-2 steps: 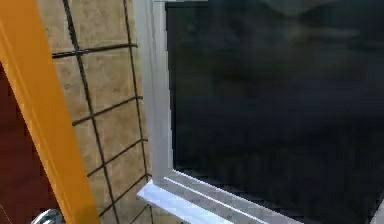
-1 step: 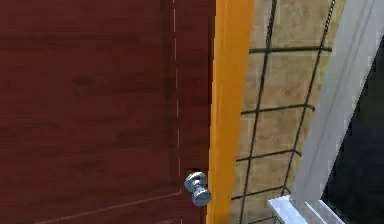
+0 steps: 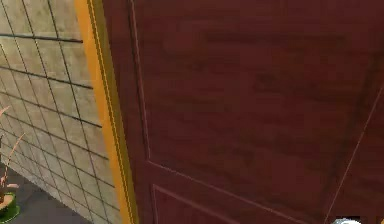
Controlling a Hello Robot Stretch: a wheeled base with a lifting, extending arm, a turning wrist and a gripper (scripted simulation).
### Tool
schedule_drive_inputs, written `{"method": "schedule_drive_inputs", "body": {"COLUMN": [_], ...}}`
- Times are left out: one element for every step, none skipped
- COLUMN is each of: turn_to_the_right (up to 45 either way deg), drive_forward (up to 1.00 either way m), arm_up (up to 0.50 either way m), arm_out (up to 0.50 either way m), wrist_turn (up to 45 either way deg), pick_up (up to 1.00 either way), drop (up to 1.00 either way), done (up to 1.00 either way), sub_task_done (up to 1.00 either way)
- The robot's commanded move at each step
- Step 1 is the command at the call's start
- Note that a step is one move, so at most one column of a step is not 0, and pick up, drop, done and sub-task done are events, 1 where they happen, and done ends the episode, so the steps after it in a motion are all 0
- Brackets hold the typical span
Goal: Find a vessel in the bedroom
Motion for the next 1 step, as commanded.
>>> {"method": "schedule_drive_inputs", "body": {"turn_to_the_right": [-45.0], "drive_forward": [0.0], "arm_up": [0.0], "arm_out": [0.0], "wrist_turn": [0.0], "pick_up": [0.0], "drop": [0.0], "done": [0.0], "sub_task_done": [0.0]}}
